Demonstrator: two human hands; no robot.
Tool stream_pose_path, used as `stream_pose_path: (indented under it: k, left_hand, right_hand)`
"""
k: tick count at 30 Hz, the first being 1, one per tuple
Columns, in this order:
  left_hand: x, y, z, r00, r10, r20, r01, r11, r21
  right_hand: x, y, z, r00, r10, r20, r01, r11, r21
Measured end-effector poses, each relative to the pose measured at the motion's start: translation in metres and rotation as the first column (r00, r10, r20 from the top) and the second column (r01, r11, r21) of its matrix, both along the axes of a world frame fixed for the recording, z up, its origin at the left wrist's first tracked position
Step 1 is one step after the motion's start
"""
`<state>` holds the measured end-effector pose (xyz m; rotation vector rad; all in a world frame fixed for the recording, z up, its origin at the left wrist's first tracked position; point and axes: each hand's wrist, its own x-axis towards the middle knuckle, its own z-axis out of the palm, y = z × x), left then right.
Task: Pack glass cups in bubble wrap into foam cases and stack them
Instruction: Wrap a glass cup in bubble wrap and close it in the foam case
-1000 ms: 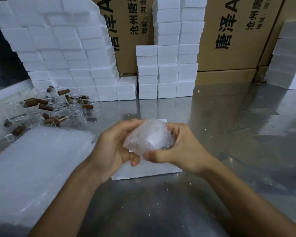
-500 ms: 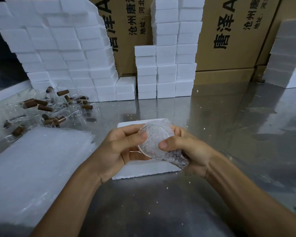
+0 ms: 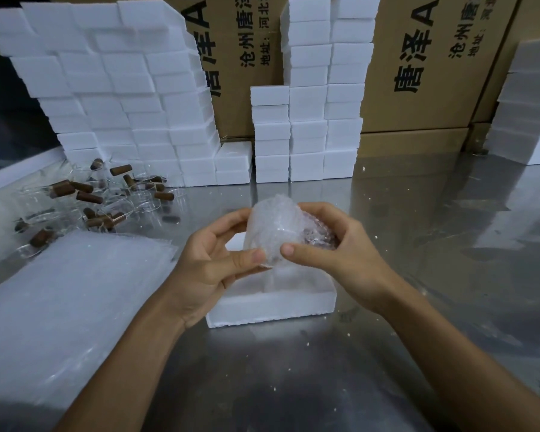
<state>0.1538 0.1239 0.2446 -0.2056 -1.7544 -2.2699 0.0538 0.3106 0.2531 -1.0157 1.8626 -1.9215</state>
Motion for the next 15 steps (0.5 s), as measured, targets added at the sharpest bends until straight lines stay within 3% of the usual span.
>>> stream_pose_path:
  k: [2,5,12,15]
  left_hand:
    - [-0.0006,-0.0011,-0.0023,0.999,0.011,-0.032,-0.012,1.0,-0.029]
    - [-0.0011,-0.0026,-0.0036,0.993,0.088,-0.078,-0.103,0.973,-0.208]
    - [-0.0005,-0.0003,-0.0052,0.967,0.202,-0.158,-0.256,0.804,-0.537]
    - [-0.0014,0.0011,-0.0068,0.95,0.235,-0.208,-0.314,0.729,-0.609]
  right_hand:
    - [-0.002,0.0019,-0.0006,0.996,-0.022,-0.088,0.022,1.0,-0.005]
    - [-0.0034,0.0054,0.0,0.976,-0.011,-0.218,0.019,0.999,0.034]
    - [-0.0009,0.0062,0.0006,0.912,0.005,-0.41,0.077,0.98,0.184]
    - [-0.0024,0.0045,-0.0014,0.877,-0.022,-0.48,0.112,0.981,0.159]
